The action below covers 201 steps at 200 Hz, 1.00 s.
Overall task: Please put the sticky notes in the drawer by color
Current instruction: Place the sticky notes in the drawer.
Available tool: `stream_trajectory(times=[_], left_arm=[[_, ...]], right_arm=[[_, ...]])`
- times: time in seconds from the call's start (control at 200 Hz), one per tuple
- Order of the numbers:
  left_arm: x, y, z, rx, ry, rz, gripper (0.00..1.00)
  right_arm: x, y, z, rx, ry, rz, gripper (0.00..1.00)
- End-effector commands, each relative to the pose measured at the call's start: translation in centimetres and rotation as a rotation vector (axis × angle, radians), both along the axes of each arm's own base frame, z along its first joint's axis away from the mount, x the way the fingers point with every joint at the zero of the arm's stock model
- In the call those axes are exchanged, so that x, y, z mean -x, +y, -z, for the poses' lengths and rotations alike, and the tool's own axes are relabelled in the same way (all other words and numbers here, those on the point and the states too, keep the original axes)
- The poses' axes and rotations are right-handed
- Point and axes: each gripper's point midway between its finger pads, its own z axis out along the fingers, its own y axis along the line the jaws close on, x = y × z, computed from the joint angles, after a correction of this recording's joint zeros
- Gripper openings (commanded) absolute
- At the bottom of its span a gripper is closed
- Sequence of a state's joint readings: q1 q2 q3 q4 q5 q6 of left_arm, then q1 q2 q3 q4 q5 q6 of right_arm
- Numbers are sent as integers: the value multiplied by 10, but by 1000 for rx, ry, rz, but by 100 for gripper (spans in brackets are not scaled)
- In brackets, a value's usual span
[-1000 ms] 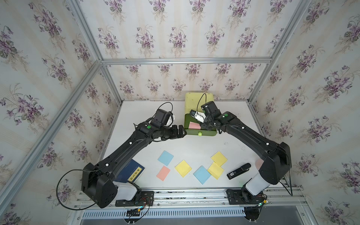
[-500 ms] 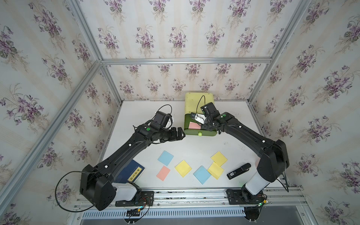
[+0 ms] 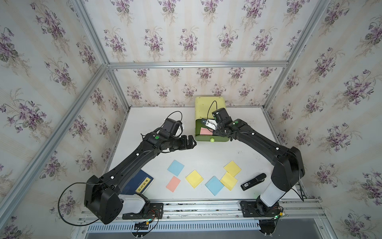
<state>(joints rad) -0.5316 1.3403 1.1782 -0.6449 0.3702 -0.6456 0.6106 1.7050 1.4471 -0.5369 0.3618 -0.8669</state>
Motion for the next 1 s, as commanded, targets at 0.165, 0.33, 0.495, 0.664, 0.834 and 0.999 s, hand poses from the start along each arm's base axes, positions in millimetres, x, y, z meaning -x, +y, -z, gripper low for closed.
stream_trajectory(times=[0.165,0.33,0.495,0.664,0.834,0.999], left_arm=[[-5,2,-9,6,-41,0,99],[-7,4,-14,10,-52,-1,99],[-10,5,-17,14,-46,-5,99],[-1,12,-16,0,-16,-5,99],[23,26,-9,-32,32,-5,99],[52,42,-2,-77,121,-5,99]], right_arm=[[-4,-4,-5,4,-39,32,70],[-5,-3,-8,-1,-50,28,71],[-2,0,-19,-42,-59,22,68],[6,9,-43,-170,-74,14,67],[22,13,-62,-323,-83,26,67],[29,11,-81,-440,-106,71,67]])
